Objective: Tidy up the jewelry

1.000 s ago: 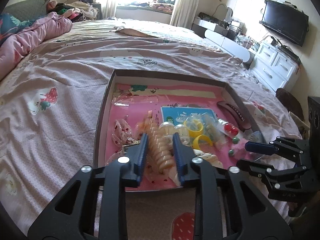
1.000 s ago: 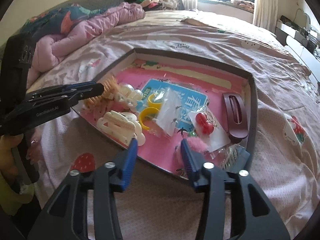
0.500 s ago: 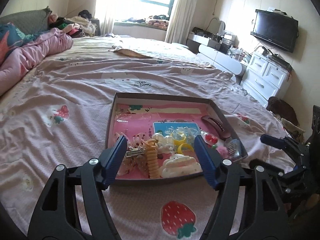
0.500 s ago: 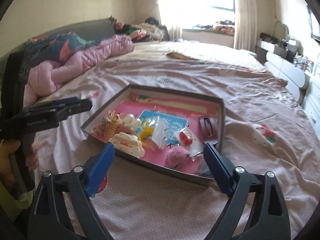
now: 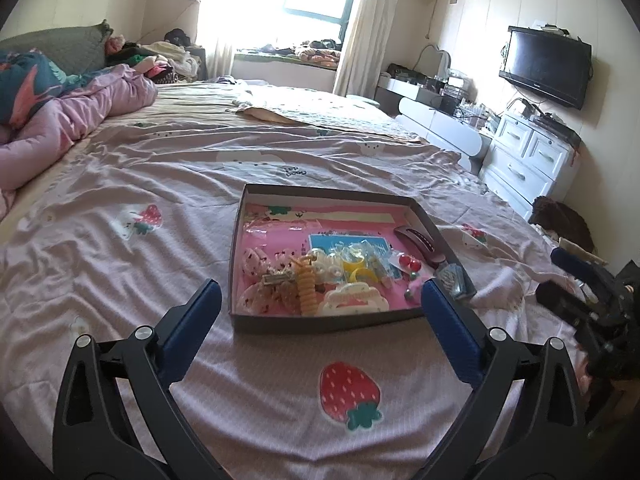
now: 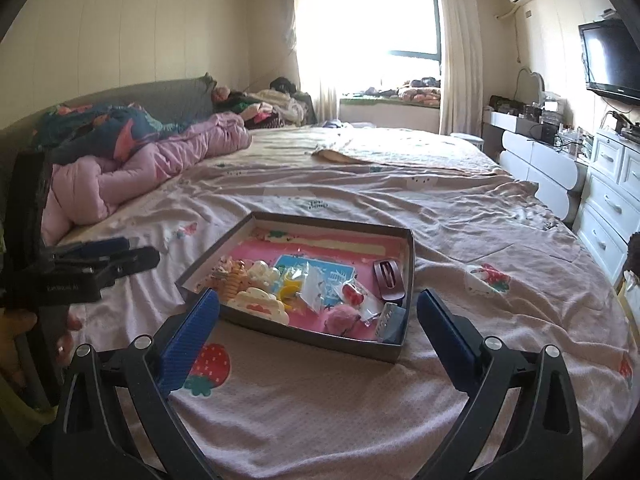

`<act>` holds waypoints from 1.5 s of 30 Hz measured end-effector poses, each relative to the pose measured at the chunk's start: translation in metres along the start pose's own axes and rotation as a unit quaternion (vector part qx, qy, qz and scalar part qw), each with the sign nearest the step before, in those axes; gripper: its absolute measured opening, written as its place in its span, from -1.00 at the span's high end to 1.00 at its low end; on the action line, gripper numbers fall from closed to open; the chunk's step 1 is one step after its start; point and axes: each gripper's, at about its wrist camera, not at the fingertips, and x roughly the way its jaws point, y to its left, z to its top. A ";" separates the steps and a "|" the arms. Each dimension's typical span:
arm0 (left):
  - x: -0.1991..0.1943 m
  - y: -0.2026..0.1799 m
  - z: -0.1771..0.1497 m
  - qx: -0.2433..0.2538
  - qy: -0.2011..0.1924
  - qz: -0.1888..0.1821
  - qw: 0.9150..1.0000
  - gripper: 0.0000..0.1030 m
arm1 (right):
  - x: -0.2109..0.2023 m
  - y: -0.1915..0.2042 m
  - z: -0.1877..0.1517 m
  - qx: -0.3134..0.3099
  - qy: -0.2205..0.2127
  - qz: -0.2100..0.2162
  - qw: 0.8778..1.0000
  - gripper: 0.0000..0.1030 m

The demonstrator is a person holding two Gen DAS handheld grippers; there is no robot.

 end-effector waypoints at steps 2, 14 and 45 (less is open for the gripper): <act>-0.005 -0.001 -0.004 0.003 -0.003 0.005 1.000 -0.78 | -0.006 0.002 -0.001 0.003 -0.004 0.001 1.000 -0.87; -0.031 -0.018 -0.031 0.020 -0.017 0.006 1.000 -0.78 | -0.029 0.011 -0.019 0.019 -0.018 -0.010 1.000 -0.87; -0.038 -0.017 -0.068 0.024 -0.017 0.031 0.999 -0.78 | -0.039 0.018 -0.060 0.026 -0.037 -0.039 0.998 -0.87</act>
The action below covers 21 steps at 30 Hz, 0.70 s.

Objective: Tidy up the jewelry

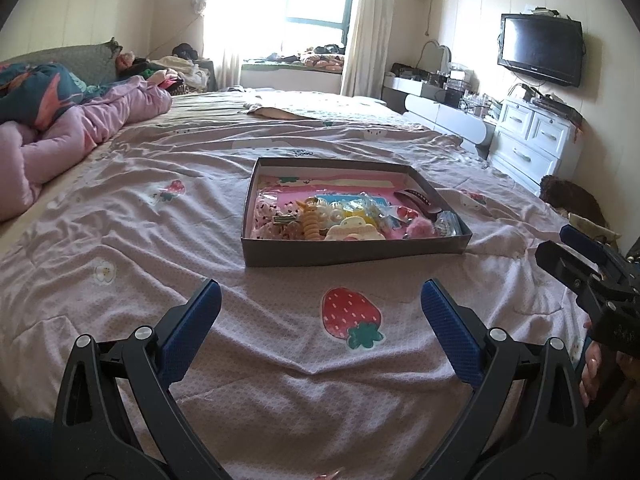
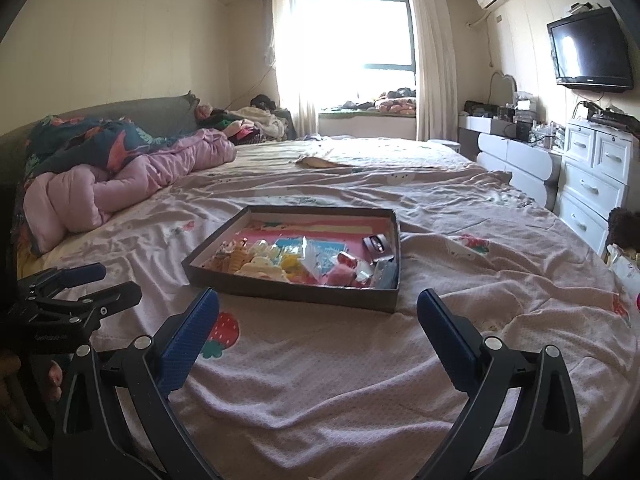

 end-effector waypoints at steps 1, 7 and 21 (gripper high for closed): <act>0.000 0.000 0.000 0.000 -0.002 0.000 1.000 -0.78 | 0.000 -0.001 0.000 0.001 -0.002 -0.001 1.000 -0.87; -0.001 -0.002 0.002 0.001 -0.010 0.000 1.000 -0.78 | 0.002 -0.004 -0.001 0.003 0.001 -0.003 1.000 -0.87; -0.002 -0.001 0.004 0.000 -0.012 0.001 1.000 -0.78 | 0.005 -0.004 -0.002 0.003 0.003 -0.002 1.000 -0.87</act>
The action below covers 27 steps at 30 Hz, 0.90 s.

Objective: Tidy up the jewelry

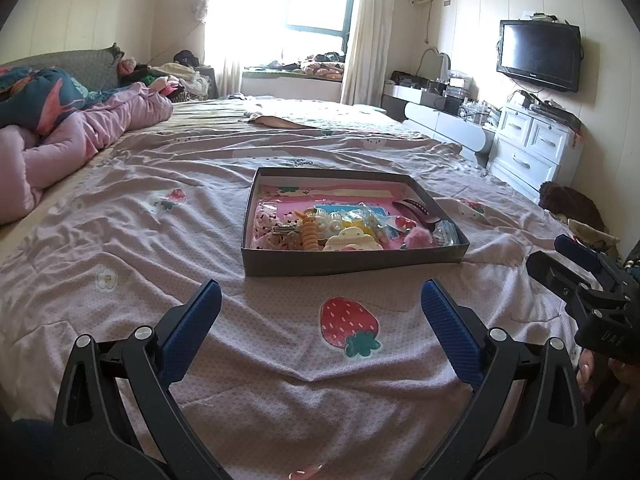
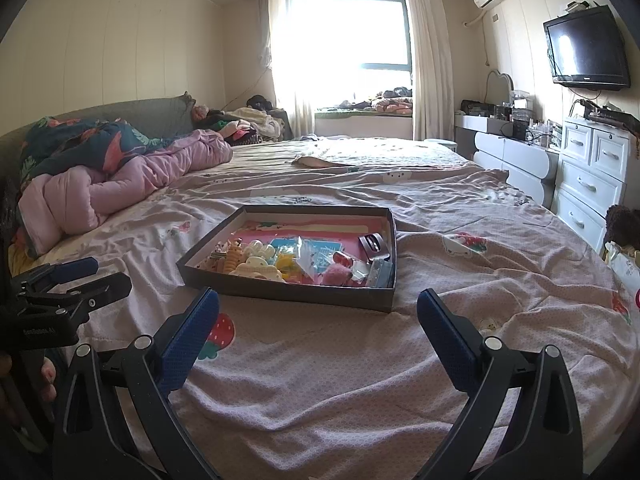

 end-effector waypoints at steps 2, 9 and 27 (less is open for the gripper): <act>0.000 0.000 0.001 0.000 0.000 0.002 1.000 -0.78 | -0.001 0.000 0.000 0.000 0.000 0.000 1.000 -0.87; -0.001 0.002 0.003 -0.001 -0.003 0.004 1.000 -0.78 | 0.000 0.000 0.000 0.000 0.000 0.000 1.000 -0.87; -0.004 0.003 0.004 -0.002 -0.007 0.007 1.000 -0.78 | 0.001 -0.002 -0.001 0.001 -0.001 -0.001 1.000 -0.87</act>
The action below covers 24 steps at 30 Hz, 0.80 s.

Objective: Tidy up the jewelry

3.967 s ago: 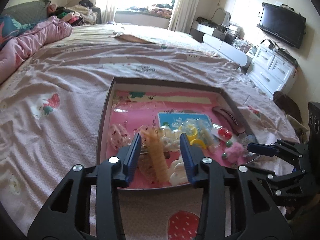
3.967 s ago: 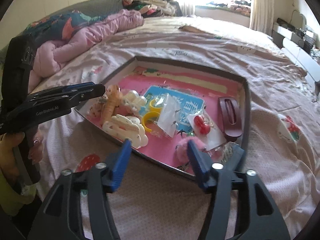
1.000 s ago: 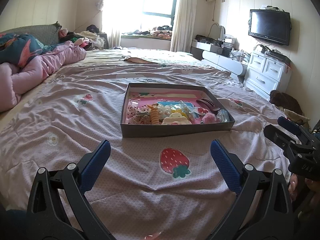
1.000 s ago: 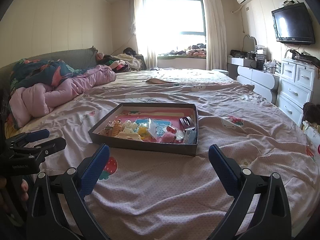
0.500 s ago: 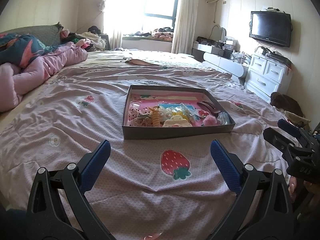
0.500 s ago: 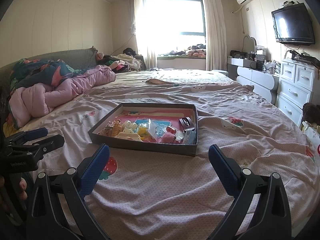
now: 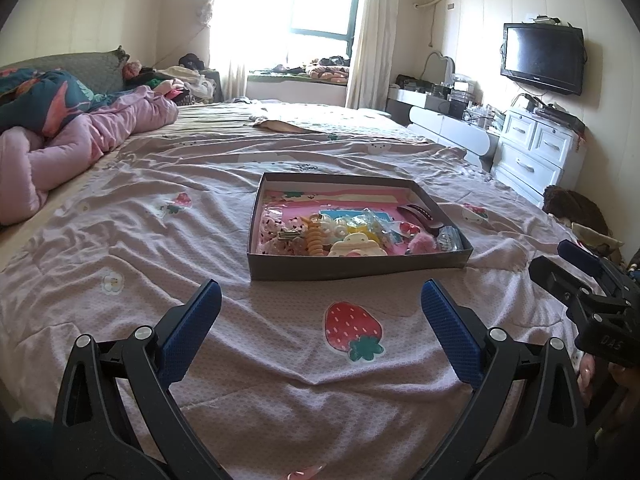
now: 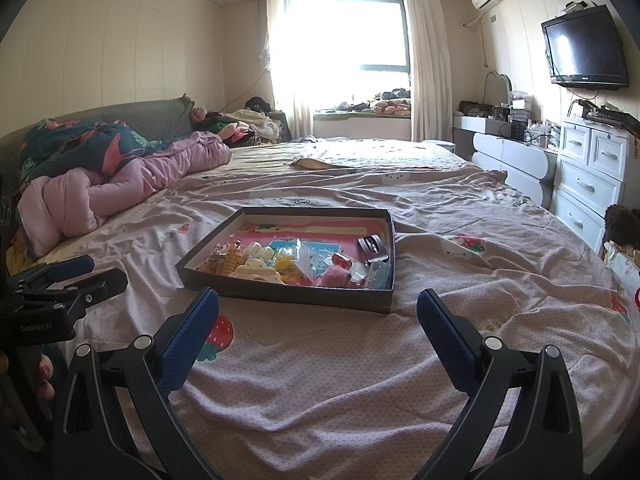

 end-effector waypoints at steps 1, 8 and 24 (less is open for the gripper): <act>0.000 0.000 0.000 0.000 0.000 0.000 1.000 -0.78 | -0.001 0.000 0.000 0.000 -0.001 -0.001 1.000 -0.87; 0.000 0.001 0.001 0.000 -0.001 0.001 1.000 -0.78 | -0.001 0.001 0.000 0.000 -0.001 -0.001 1.000 -0.87; -0.003 0.003 0.001 0.001 -0.002 0.003 1.000 -0.78 | -0.002 0.002 0.000 -0.002 -0.003 -0.001 1.000 -0.87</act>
